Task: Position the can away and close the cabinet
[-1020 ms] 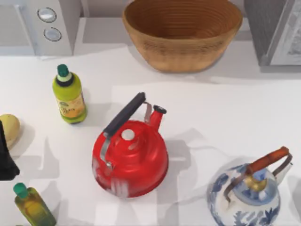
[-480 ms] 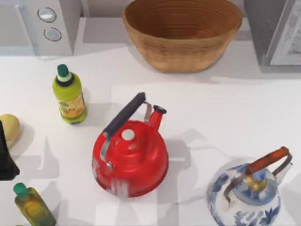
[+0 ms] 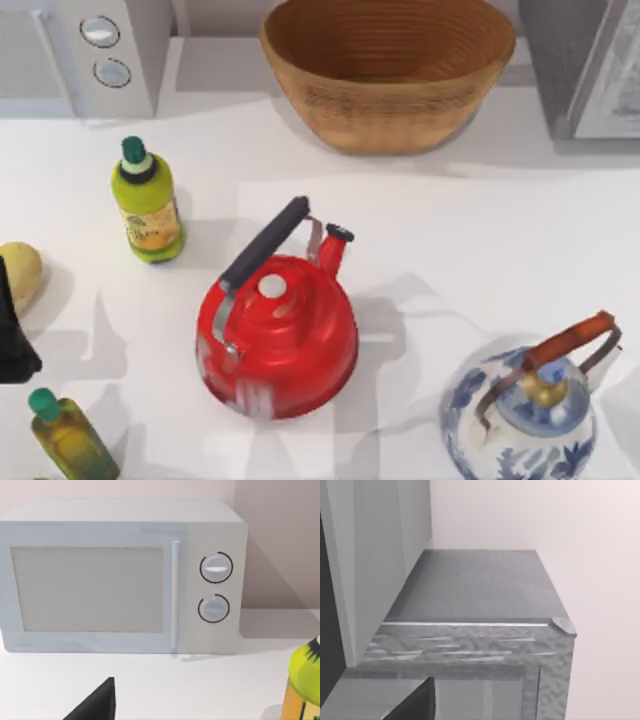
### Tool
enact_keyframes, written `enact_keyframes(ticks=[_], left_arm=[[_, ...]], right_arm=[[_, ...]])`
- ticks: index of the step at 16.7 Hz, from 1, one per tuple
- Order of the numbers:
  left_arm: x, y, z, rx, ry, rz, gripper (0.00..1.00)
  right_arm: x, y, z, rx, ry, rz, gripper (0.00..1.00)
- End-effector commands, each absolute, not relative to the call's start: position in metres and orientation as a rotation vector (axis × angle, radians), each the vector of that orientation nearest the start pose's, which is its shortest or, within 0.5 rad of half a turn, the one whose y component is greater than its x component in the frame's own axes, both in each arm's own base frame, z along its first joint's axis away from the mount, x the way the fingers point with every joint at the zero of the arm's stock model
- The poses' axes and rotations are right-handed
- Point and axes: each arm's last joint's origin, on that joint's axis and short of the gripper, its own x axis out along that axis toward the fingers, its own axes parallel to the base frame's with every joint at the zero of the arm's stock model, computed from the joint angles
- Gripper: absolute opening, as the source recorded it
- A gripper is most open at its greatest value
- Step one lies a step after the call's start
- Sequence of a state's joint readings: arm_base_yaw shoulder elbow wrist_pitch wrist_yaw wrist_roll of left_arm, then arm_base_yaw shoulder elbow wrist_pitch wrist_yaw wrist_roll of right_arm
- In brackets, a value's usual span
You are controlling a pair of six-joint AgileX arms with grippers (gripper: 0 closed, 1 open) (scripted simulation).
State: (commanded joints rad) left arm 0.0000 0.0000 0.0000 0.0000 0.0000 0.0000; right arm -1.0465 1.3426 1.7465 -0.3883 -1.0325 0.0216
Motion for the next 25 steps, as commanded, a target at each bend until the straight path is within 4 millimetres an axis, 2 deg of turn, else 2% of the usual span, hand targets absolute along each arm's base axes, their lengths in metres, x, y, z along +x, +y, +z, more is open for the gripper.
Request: enact_keyframes(ticks=[3, 5, 8, 10, 13, 15, 17, 21, 23, 25], left_arm=[[0.106, -0.001, 0.160, 0.000, 0.000, 0.000, 1.00], [0.106, -0.001, 0.160, 0.000, 0.000, 0.000, 1.00], [0.106, -0.001, 0.160, 0.000, 0.000, 0.000, 1.00], [0.106, -0.001, 0.160, 0.000, 0.000, 0.000, 1.00], [0.106, -0.001, 0.160, 0.000, 0.000, 0.000, 1.00], [0.106, -0.001, 0.160, 0.000, 0.000, 0.000, 1.00], [0.106, -0.001, 0.160, 0.000, 0.000, 0.000, 1.00], [0.106, -0.001, 0.160, 0.000, 0.000, 0.000, 1.00], [0.106, -0.001, 0.160, 0.000, 0.000, 0.000, 1.00], [0.106, -0.001, 0.160, 0.000, 0.000, 0.000, 1.00]], right_arm=[[0.154, -0.200, 0.511, -0.004, 0.003, 0.003, 1.00], [0.162, -0.198, 0.509, 0.001, 0.008, 0.004, 1.00], [0.187, -0.186, 0.504, 0.018, 0.026, -0.002, 1.00], [0.210, -0.169, 0.501, 0.028, 0.041, -0.012, 1.00], [0.246, -0.125, 0.499, 0.029, 0.061, -0.017, 1.00], [0.264, -0.083, 0.500, 0.018, 0.065, -0.021, 1.00], [0.272, -0.036, 0.502, 0.005, 0.060, -0.018, 1.00], [0.257, 0.046, 0.508, -0.010, 0.025, -0.002, 1.00], [0.244, 0.074, 0.510, -0.009, 0.010, 0.002, 1.00], [0.233, 0.090, 0.511, -0.005, 0.003, 0.002, 1.00]])
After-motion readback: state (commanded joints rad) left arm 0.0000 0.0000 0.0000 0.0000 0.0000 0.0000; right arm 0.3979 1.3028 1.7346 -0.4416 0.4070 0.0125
